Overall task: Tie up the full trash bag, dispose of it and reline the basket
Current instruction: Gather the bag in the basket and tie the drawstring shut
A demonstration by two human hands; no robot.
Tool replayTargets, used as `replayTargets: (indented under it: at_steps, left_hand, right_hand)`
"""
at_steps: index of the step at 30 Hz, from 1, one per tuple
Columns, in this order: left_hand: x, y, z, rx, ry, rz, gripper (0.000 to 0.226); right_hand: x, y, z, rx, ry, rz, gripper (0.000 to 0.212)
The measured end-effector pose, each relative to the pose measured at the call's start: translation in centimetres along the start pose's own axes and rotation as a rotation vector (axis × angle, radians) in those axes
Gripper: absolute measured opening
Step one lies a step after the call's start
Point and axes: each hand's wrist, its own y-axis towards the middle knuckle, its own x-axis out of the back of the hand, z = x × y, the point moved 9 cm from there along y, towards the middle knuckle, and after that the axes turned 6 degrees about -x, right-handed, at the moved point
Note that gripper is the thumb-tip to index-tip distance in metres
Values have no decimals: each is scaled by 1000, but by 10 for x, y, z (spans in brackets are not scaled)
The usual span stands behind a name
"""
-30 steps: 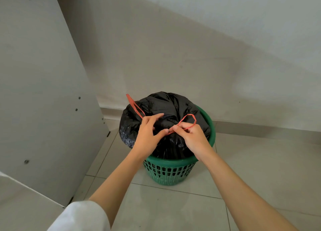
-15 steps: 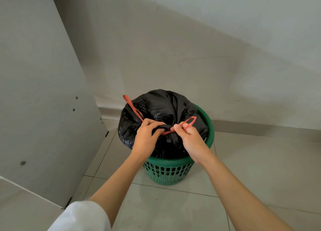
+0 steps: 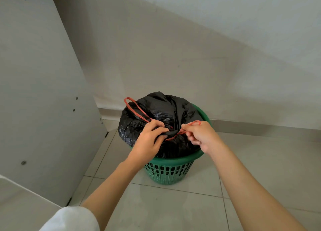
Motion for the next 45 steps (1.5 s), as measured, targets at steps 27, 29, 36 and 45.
replayTargets:
  at_steps: [27, 29, 36, 45]
  left_hand:
    - [-18, -20, 30, 643, -711, -101, 33]
    - [-17, -19, 28, 619, -670, -74, 30]
    - [-21, -4, 14, 524, -412, 122, 29]
    - [-11, -10, 25, 605, -467, -150, 8]
  right_hand:
    - [-26, -10, 50, 290, 60, 102, 17]
    - [-22, -9, 48, 294, 65, 81, 17]
    - [-27, -9, 51, 388, -58, 76, 16]
    - [-21, -6, 61, 390, -153, -10, 10]
